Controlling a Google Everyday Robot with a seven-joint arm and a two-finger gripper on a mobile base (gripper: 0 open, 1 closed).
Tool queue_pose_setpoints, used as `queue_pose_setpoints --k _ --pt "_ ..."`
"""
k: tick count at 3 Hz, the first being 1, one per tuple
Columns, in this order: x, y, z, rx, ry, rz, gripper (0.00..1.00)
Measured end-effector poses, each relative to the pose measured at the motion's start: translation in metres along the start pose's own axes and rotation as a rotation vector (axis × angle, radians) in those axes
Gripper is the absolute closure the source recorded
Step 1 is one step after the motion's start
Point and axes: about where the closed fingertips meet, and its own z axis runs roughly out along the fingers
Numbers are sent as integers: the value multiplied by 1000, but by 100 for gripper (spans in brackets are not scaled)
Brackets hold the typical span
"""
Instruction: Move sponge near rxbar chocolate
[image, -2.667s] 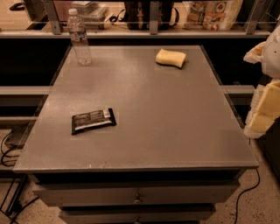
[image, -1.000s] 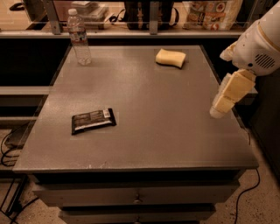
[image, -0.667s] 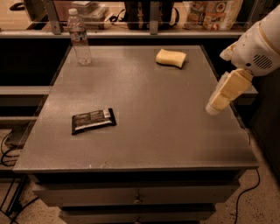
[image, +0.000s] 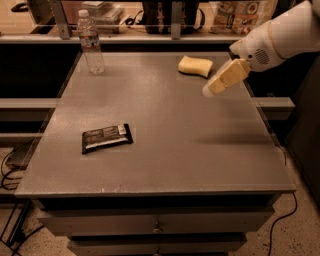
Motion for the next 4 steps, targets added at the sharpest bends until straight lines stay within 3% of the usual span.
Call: queue_pose_setpoints --k 1,2,4 --pt "-19 -43 36 10 -115 9 0" --pt "-21 -49 29 59 -123 18 0" --pt "6 -41 59 102 -67 53 0"
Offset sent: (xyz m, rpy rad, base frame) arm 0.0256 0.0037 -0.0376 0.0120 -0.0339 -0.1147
